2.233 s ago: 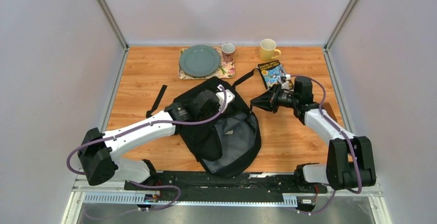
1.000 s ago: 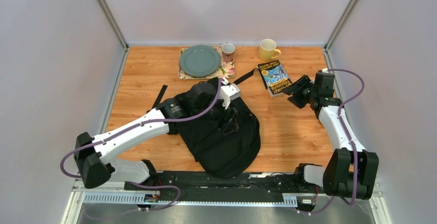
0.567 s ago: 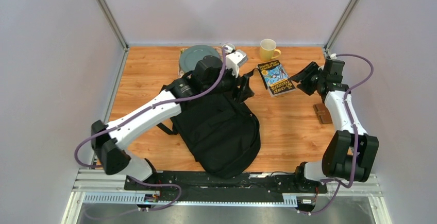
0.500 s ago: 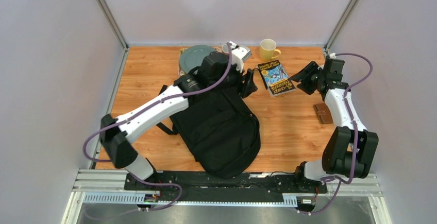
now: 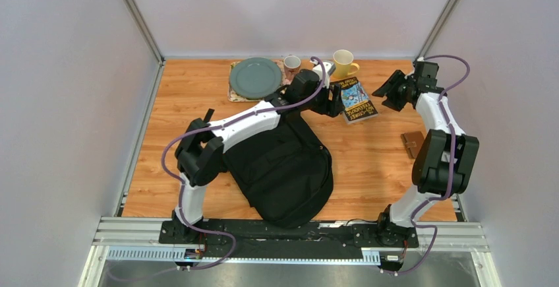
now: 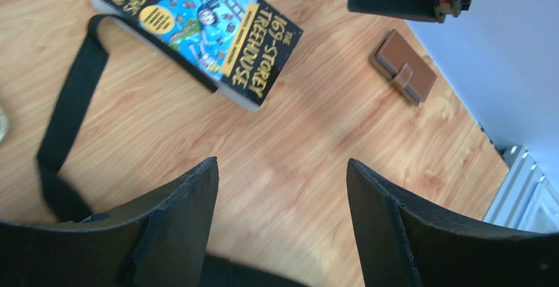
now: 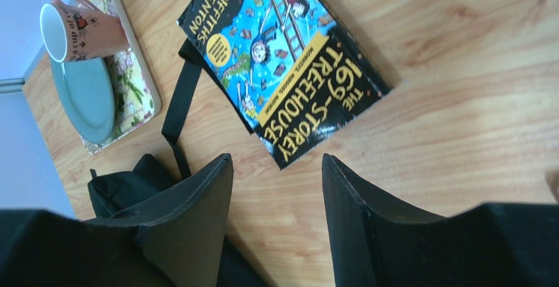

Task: Pack the student bag
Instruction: Pick up the book from the center of the board.

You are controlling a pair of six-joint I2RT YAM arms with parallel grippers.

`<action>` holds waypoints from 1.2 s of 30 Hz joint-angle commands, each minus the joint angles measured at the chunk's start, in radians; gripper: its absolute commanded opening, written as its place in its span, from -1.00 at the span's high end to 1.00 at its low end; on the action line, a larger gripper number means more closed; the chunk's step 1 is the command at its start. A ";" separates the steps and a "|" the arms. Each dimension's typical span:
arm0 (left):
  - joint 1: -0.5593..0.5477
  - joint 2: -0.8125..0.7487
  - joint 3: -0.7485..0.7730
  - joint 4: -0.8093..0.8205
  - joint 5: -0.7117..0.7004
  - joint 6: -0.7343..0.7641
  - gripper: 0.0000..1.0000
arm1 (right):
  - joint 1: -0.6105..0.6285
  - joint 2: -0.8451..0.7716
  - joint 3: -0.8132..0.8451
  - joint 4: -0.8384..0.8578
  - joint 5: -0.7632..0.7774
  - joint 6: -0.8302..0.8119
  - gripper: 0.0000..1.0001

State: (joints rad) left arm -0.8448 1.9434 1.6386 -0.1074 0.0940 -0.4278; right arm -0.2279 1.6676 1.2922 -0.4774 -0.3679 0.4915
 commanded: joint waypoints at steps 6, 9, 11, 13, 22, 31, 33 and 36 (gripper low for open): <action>0.038 0.295 0.205 0.213 0.139 -0.170 -0.56 | -0.008 0.225 0.200 -0.024 -0.028 -0.100 -0.11; 0.042 0.339 0.207 0.270 0.145 -0.180 -0.56 | -0.010 0.288 0.235 -0.007 -0.020 -0.110 -0.11; 0.043 0.374 0.205 0.331 0.157 -0.189 -0.56 | -0.011 0.339 0.269 -0.015 -0.037 -0.119 -0.11; 0.044 0.400 0.210 0.388 0.184 -0.199 -0.56 | -0.013 0.371 0.306 -0.018 -0.032 -0.120 -0.11; 0.050 0.569 0.348 0.420 0.173 -0.310 -0.54 | -0.016 0.503 0.435 -0.024 -0.069 -0.126 -0.11; 0.055 0.629 0.348 0.413 0.144 -0.437 -0.47 | -0.014 0.561 0.409 -0.024 -0.138 -0.130 -0.11; 0.055 0.646 0.352 0.417 0.159 -0.460 -0.47 | -0.014 0.560 0.374 -0.035 -0.170 -0.125 -0.10; 0.056 0.680 0.383 0.414 0.208 -0.492 -0.45 | -0.014 0.525 0.259 0.017 -0.216 -0.078 -0.06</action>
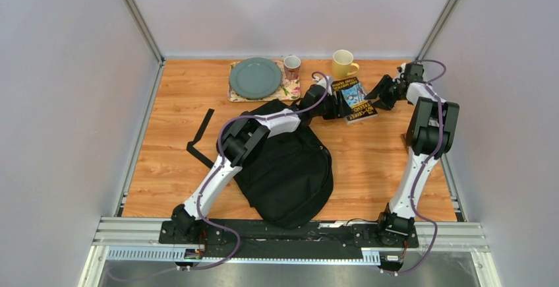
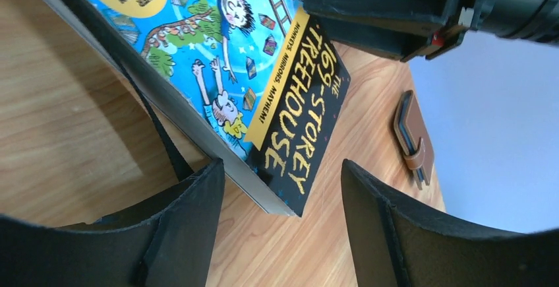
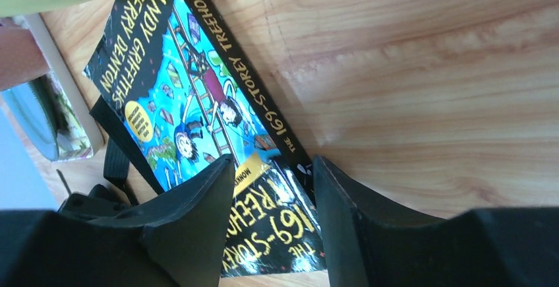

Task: Pack the student bag
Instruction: Pick up the book from the center of the board.

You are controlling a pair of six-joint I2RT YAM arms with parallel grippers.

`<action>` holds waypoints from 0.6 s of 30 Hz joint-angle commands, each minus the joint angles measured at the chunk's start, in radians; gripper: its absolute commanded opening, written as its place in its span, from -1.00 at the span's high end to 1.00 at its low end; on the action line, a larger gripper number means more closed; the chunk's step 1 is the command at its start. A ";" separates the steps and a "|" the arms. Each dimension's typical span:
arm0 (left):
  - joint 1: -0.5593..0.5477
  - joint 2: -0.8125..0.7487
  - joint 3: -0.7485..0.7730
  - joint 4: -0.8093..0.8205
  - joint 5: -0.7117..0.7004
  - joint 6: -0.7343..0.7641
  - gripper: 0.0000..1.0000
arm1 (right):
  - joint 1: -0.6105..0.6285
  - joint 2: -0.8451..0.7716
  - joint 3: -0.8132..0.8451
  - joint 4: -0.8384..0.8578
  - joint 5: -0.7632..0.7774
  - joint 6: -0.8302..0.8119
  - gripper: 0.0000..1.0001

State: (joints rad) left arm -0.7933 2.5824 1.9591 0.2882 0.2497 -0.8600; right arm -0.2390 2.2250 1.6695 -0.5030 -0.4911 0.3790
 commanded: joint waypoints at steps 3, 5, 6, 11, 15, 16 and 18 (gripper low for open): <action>0.003 0.056 0.058 0.008 0.098 -0.085 -0.42 | 0.000 -0.093 -0.218 0.124 -0.133 0.087 -0.06; 0.003 0.055 0.055 0.012 0.129 -0.096 -0.40 | 0.007 -0.135 -0.302 0.164 -0.177 0.110 -0.04; 0.002 0.051 0.055 0.005 0.134 -0.094 -0.39 | 0.012 -0.148 -0.327 0.191 -0.187 0.115 -0.04; 0.000 0.003 0.014 -0.056 0.186 -0.086 -0.12 | 0.064 -0.240 -0.448 0.195 -0.167 0.132 -0.01; 0.000 -0.047 -0.031 -0.193 0.188 -0.065 0.16 | 0.079 -0.333 -0.557 0.208 -0.083 0.159 0.00; 0.000 -0.063 -0.051 -0.207 0.181 -0.063 0.22 | 0.079 -0.364 -0.574 0.208 -0.063 0.175 0.00; 0.000 -0.109 -0.122 -0.189 0.181 -0.057 0.45 | 0.079 -0.389 -0.626 0.230 -0.046 0.184 0.00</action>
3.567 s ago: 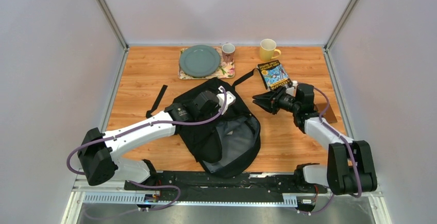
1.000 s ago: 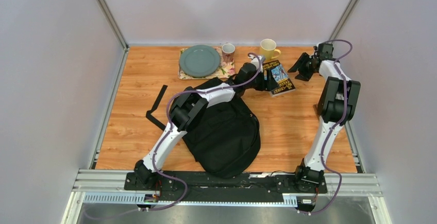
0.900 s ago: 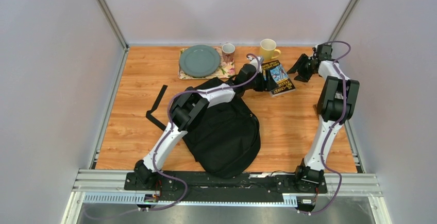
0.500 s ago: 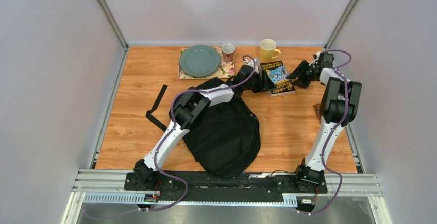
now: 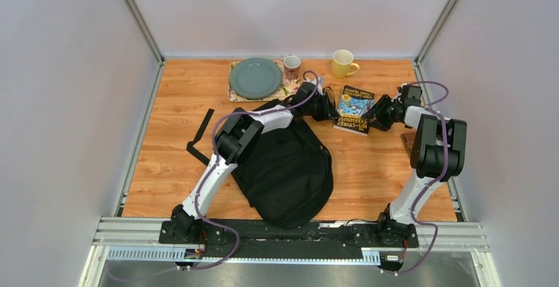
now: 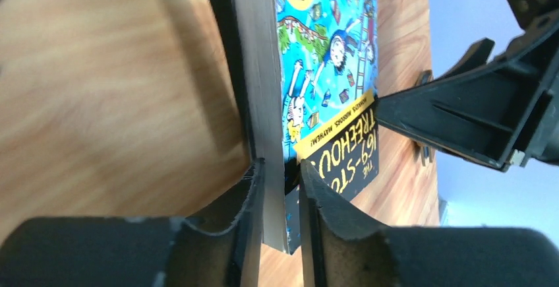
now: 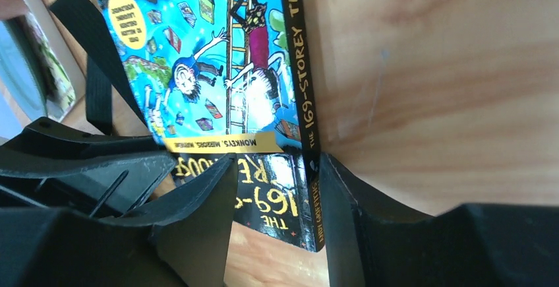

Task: Pack the student bag
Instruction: Pick up the book from the center of the board.

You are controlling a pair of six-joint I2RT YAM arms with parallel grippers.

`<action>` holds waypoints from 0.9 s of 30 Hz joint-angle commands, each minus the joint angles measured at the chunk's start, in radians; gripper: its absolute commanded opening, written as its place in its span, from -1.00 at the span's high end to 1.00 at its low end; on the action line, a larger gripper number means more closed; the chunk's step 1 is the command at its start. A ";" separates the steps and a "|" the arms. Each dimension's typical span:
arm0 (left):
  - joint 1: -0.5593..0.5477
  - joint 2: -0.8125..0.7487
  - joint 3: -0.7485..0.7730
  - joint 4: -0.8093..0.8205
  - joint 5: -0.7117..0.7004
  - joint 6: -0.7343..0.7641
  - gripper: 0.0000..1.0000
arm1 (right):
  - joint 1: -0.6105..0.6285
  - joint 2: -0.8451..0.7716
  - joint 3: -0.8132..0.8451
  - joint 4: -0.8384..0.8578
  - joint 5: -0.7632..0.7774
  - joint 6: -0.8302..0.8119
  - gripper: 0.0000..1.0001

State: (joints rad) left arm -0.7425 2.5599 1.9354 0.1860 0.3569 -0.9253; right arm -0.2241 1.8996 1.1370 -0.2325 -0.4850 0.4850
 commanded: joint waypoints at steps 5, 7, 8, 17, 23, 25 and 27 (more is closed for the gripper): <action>-0.057 -0.171 -0.164 -0.114 0.073 0.049 0.91 | 0.065 -0.086 -0.157 -0.005 -0.110 0.115 0.01; -0.058 -0.181 -0.156 -0.131 0.082 0.069 0.97 | 0.065 -0.097 -0.183 0.016 -0.121 0.119 0.01; -0.058 -0.185 -0.159 -0.129 0.103 0.071 1.00 | 0.065 -0.108 -0.189 0.015 -0.132 0.122 0.01; -0.081 -0.187 -0.159 -0.122 0.169 0.065 0.31 | 0.065 -0.177 -0.263 0.024 -0.135 0.133 -0.01; -0.100 -0.187 -0.155 -0.042 0.230 0.028 0.33 | 0.065 -0.185 -0.281 0.030 -0.122 0.141 -0.01; -0.098 -0.190 -0.158 0.001 0.257 -0.003 0.33 | 0.065 -0.175 -0.279 0.029 -0.121 0.144 -0.01; -0.100 -0.194 -0.171 0.055 0.267 -0.033 0.34 | 0.065 -0.171 -0.283 0.035 -0.122 0.145 -0.01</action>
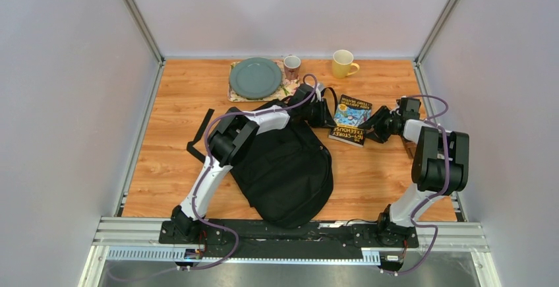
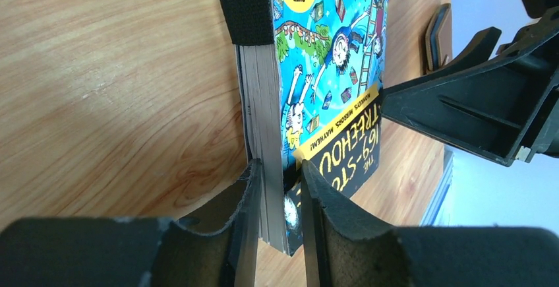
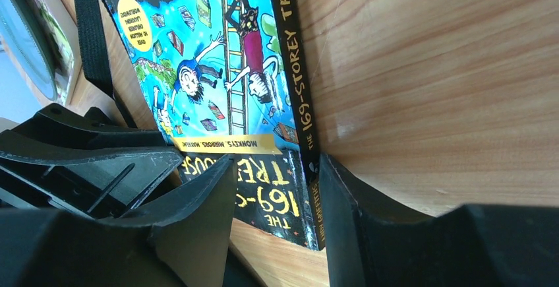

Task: Pack the student bag
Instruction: Pick up the book from the center of the board.

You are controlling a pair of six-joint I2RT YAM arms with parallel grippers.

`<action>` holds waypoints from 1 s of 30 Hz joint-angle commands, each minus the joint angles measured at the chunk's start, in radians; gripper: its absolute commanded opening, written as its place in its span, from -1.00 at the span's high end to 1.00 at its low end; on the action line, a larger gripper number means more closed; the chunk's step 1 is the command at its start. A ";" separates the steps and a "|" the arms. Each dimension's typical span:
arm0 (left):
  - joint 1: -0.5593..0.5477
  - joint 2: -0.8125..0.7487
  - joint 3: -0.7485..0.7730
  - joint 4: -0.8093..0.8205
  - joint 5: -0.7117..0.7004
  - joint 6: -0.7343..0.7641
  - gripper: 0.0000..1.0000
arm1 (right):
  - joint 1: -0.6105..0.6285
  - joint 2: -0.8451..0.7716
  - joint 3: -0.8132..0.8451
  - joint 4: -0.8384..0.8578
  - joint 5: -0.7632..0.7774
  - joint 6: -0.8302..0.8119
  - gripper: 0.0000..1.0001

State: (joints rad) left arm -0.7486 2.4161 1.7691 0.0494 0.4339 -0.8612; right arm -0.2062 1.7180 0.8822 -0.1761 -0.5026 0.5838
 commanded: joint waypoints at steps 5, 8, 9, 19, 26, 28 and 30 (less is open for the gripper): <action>-0.094 -0.048 -0.010 0.256 0.233 -0.136 0.28 | 0.047 0.019 -0.034 -0.017 -0.103 0.047 -0.02; -0.092 -0.052 -0.034 0.280 0.243 -0.144 0.27 | 0.047 0.012 -0.040 -0.014 -0.096 0.045 -0.02; -0.093 -0.058 -0.045 0.309 0.243 -0.159 0.27 | 0.047 0.014 -0.038 -0.016 -0.094 0.047 -0.02; -0.093 -0.071 -0.082 0.271 0.212 -0.145 0.92 | 0.047 -0.001 -0.034 -0.026 -0.090 0.047 -0.02; -0.090 -0.124 -0.096 0.221 0.187 -0.079 1.00 | 0.042 -0.090 -0.028 -0.080 -0.045 0.045 -0.04; -0.092 -0.155 -0.102 0.204 0.189 -0.047 1.00 | 0.036 -0.156 -0.043 -0.108 0.083 0.039 -0.06; -0.090 -0.193 -0.102 0.179 0.189 -0.003 1.00 | 0.028 -0.321 -0.086 -0.089 0.169 0.036 -0.14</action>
State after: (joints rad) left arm -0.7769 2.3497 1.6695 0.2234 0.5495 -0.9550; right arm -0.1997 1.6367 0.8413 -0.2428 -0.4377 0.5957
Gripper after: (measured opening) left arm 0.033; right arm 0.536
